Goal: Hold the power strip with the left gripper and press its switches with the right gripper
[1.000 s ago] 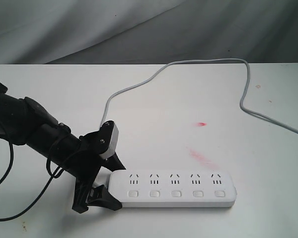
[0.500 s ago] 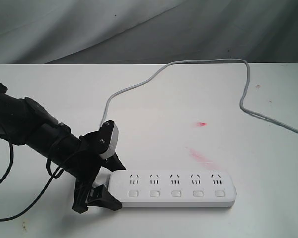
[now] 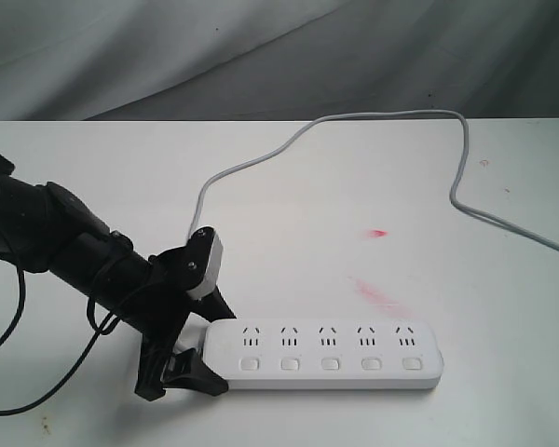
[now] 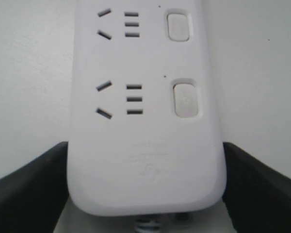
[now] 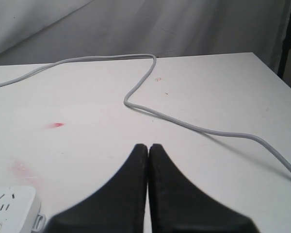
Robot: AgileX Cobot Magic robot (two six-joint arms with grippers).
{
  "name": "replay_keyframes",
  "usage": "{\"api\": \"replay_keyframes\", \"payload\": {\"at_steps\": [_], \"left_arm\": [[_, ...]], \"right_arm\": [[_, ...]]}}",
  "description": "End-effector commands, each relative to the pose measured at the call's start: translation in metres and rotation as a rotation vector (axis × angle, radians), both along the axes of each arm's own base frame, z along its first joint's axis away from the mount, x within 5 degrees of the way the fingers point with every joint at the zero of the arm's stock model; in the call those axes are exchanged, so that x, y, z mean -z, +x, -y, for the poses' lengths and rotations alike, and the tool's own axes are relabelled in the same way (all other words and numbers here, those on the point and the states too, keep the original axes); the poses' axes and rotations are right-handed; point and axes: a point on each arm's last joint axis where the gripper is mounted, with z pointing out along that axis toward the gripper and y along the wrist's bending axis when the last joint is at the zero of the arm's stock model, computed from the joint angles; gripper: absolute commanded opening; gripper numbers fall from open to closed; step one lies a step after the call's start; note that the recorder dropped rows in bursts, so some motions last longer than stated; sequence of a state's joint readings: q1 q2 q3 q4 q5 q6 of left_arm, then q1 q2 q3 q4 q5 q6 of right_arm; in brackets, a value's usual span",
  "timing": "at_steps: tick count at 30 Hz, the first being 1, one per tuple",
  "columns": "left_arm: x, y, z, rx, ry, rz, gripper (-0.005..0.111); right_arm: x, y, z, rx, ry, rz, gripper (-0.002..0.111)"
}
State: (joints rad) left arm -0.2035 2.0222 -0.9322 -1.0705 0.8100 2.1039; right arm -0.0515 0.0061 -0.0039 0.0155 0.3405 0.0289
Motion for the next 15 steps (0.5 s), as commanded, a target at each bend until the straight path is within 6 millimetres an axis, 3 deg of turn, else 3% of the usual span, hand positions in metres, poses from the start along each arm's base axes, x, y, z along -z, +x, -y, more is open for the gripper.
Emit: {"api": "replay_keyframes", "payload": {"at_steps": [1, 4, 7, 12, 15], "left_arm": [[0.003, 0.001, -0.002, 0.01, 0.046, 0.01, 0.088], [0.0, 0.002, -0.003, -0.023, 0.061, 0.014, 0.088], [-0.016, 0.004, -0.002, -0.072, 0.053, 0.025, 0.088], [-0.07, 0.002, -0.003, -0.092, 0.009, 0.176, 0.086], [-0.109, -0.003, -0.003, -0.121, -0.035, 0.293, 0.071]], "right_arm": [[0.0, 0.0, 0.0, 0.009, 0.007, 0.009, 0.0], [0.0, 0.0, 0.0, 0.009, 0.007, 0.009, 0.0], [0.0, 0.0, 0.0, 0.009, 0.007, 0.009, 0.0], [0.0, 0.0, 0.0, 0.009, 0.007, 0.009, 0.0], [0.0, 0.0, 0.0, 0.009, 0.007, 0.009, 0.0]]}}
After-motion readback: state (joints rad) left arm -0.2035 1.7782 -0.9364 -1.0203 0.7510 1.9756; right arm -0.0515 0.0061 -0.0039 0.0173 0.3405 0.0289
